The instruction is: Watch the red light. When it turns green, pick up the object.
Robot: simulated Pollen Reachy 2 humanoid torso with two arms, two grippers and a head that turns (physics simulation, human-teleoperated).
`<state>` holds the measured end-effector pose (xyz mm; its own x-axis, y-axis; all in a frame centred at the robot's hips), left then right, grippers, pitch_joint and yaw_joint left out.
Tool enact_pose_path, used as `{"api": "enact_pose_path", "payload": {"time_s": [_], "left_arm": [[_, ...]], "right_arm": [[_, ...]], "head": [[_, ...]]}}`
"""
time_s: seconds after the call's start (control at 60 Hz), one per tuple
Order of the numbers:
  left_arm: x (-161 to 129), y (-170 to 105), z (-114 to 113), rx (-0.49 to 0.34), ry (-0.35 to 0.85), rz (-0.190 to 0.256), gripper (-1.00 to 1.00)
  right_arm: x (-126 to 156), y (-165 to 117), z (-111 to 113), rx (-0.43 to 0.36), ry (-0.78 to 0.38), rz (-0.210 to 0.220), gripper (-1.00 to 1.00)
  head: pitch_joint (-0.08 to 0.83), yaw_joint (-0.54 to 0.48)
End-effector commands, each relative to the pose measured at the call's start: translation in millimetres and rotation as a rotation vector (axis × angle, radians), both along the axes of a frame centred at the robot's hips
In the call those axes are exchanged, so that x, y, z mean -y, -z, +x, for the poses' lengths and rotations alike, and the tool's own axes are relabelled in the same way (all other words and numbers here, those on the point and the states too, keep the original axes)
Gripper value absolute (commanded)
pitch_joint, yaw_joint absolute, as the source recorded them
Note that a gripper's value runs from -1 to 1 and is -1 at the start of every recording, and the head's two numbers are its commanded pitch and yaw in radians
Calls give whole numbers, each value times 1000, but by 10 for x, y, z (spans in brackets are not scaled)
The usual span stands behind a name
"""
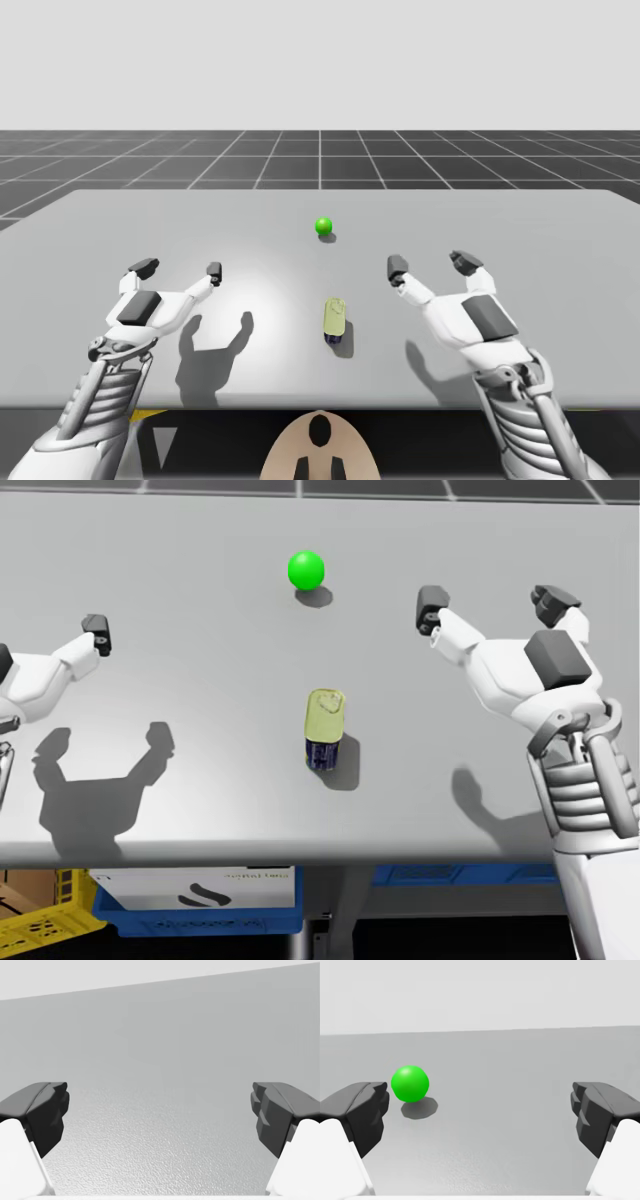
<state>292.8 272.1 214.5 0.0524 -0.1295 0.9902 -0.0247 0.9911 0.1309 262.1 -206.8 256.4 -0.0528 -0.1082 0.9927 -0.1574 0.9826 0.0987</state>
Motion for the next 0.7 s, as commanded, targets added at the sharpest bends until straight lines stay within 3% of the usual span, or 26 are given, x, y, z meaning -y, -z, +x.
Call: {"api": "enact_pose_path", "payload": {"time_s": [0.017, 0.05, 0.083, 0.217, 0.3, 0.45, 0.667, 0.7], "left_arm": [[-1, 0, 2, -2, -2, 0, -1000], [-1, 0, 0, -2, -1, 0, -1000], [-3, 1, -1, -3, -2, 0, -1000], [-8, 0, -2, -3, -2, -1, -1000], [-10, 4, 4, -5, 0, 1, -1000], [-9, 7, 4, -6, -1, 2, -1000], [-13, 9, 0, -6, 0, 0, -1000], [-14, 9, 0, -6, 0, 0, -1000]], "right_arm": [[-337, -4, -306, 19, 67, -55, -1000], [-442, -24, -418, -23, 49, 36, -1000], [-512, -31, -523, -67, -8, 72, -1000], [-795, 47, -894, -143, -117, 94, -1000], [-910, 108, -1034, -166, -149, 73, -1000], [-1133, 257, -1257, -211, -221, 114, -1000], [-1393, 505, -1263, -220, -223, 178, -1000], [-1447, 565, -1225, -221, -197, 217, -1000]], "head": [[740, -44], [739, -44], [737, -43], [735, -41], [738, -41], [737, -40], [737, -41], [738, -40]]}}
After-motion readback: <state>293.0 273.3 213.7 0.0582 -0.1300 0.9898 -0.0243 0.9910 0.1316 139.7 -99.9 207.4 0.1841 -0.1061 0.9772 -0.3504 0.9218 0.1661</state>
